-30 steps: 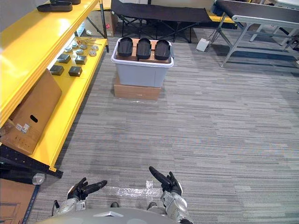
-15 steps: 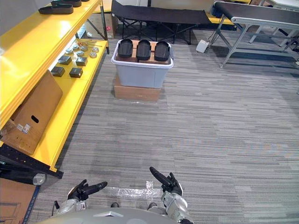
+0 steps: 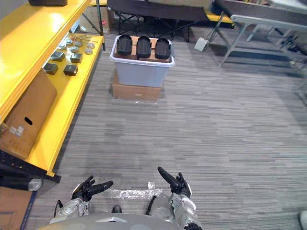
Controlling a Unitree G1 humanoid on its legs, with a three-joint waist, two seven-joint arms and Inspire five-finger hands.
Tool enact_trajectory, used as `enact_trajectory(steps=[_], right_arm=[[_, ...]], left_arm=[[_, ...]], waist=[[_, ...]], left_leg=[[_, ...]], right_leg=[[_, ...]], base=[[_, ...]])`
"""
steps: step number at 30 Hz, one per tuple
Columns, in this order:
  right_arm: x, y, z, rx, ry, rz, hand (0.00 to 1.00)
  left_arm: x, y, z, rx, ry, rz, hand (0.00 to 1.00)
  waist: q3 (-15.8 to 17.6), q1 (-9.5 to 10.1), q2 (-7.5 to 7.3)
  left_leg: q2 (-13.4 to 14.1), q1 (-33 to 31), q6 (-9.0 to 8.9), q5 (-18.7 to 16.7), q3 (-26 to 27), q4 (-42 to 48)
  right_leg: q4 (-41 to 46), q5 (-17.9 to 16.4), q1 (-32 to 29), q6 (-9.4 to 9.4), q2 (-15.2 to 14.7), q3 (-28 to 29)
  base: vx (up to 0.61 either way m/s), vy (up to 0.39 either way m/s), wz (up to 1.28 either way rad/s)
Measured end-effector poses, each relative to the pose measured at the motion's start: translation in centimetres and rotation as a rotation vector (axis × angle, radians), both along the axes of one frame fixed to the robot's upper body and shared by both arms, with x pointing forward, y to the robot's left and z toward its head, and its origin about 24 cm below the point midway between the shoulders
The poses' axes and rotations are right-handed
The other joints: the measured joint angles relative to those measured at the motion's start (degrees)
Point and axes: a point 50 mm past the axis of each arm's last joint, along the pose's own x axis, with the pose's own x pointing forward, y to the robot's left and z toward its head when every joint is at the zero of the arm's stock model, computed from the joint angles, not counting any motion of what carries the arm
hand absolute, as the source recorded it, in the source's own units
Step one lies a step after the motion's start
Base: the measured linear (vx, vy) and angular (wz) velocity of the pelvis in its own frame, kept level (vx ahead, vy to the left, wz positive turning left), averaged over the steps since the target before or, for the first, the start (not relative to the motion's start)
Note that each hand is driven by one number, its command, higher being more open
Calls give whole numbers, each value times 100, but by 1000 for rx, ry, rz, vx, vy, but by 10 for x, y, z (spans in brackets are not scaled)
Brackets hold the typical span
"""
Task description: Walk over and take three plastic housings, then place them on the shelf
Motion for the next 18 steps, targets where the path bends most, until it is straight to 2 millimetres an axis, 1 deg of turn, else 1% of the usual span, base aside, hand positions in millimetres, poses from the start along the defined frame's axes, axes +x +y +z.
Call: enact_trajectory(steps=[1, 2, 3, 4, 5, 6, 7, 8, 9, 10, 11, 12, 13, 14, 15, 16, 17, 18], right_arm=[[0, 0, 0, 1, 1, 3, 100], [-3, 0, -1, 5, 11, 3, 100], [-8, -2, -3, -1, 32, 9, 100], [-12, -2, -4, -5, 45, 17, 100], [-19, -3, -6, -4, 69, 24, 100], [-23, -6, -7, 0, 83, 13, 100], [-24, -10, -8, 0, 93, 11, 100], [-29, -17, -9, -8, 121, 26, 100], [-29, -17, -9, -9, 123, 31, 100], [-29, -19, -10, -6, 129, 39, 100], [-26, -21, -9, -10, 120, 53, 100], [-23, -29, -7, -42, 124, 75, 100], [-22, -33, -7, -56, 134, 82, 100], [-25, -37, -9, -61, 156, 71, 100], [-23, -36, -9, -61, 159, 70, 100], [-22, -35, -8, -65, 156, 79, 100], [-17, -34, -7, -75, 147, 96, 100], [-11, -32, -6, -78, 135, 104, 100]], left_arm=[[2, -1, 0, -3, -4, -4, 100], [3, -3, 1, -12, -10, -6, 100], [3, -5, 1, -22, -11, -9, 100], [3, -4, 1, -24, -11, -11, 100], [2, -4, 0, -26, -7, -11, 100], [1, -4, 0, -25, -6, -5, 100], [1, -4, 0, -28, -3, 2, 100], [-12, -3, -4, -32, 32, 27, 100], [-11, -3, -4, -31, 32, 29, 100], [-9, -2, -4, -40, 31, 53, 100], [-6, 0, -3, -40, 25, 71, 100], [1, -2, -1, -60, 2, 101, 100], [5, -3, 0, -76, -10, 124, 100], [6, -7, 0, -91, -10, 139, 100], [8, -11, 1, -105, -28, 130, 100], [10, -13, 2, -111, -41, 127, 100], [11, -17, 3, -122, -58, 122, 100], [13, -19, 5, -134, -79, 129, 100]], waist=[[11, -11, -9], [12, -42, -17], [18, -67, -34], [21, -73, -40], [24, -77, -42], [25, -87, -35], [33, -99, 20], [-121, -96, 220], [-123, -95, 206], [-109, -111, 304], [-53, -91, 405], [72, -50, 603], [130, -28, 651], [164, 23, 626], [169, 102, 592], [182, 157, 566], [184, 245, 564], [196, 350, 627]], left_leg=[[20, 18, -19, -26, -13, 1], [64, 30, -88, -108, -34, 49], [100, 33, -182, -265, -37, 221], [114, 58, -233, -346, -45, 308], [148, 126, -348, -566, -66, 496], [222, 95, -463, -949, -75, 911], [316, 63, -544, -1168, -71, 1179], [726, -151, -983, -1615, -34, 2137], [792, -281, -1007, -1624, -25, 2455], [1183, -885, -1127, -1541, 68, 3884], [1577, -1368, -1113, -1421, 119, 5032], [1876, -1728, -1042, -1470, 167, 5829], [1879, -1821, -1030, -1497, 118, 5873], [1738, -1946, -998, -1534, 103, 5614], [1311, -2095, -992, -1520, 76, 4690], [1093, -2137, -1005, -1465, 47, 4146], [783, -2218, -1028, -1189, -106, 3102], [524, -2351, -1088, -616, -432, 1846]], right_leg=[[-264, 40, -16, 53, 93, 34], [-783, 170, -39, 85, 251, 107], [-1171, 359, -22, 67, 349, 172], [-1288, 420, -1, 46, 393, 259], [-1259, 510, 41, -177, 428, 397], [-988, 406, 54, -390, 430, 449], [-835, 401, 51, -418, 465, 452], [-689, 366, 147, -488, 717, 386], [-685, 415, 172, -558, 747, 376], [-769, 434, 319, -636, 910, 383], [-982, 457, 573, -761, 1102, 377], [-1166, 409, 951, -898, 1296, 398], [-1246, 424, 1151, -915, 1310, 402], [-1368, 412, 1427, -908, 1282, 409], [-1595, 390, 1751, -878, 1153, 506], [-1675, 375, 1828, -850, 1081, 568], [-1756, 358, 1867, -808, 1011, 715], [-1883, 330, 1924, -753, 1017, 873]], base=[[164, 3, 1], [205, -23, 9], [227, -38, 12], [340, -103, 13], [352, -160, 9], [296, -146, 5], [432, -239, -4], [318, -164, -7], [472, -275, -5], [324, -215, 5], [496, -293, 1], [433, -210, -2], [449, -164, -14], [476, -121, -18], [469, -101, -25], [430, -37, -42], [370, 23, -61], [438, 88, -76]])
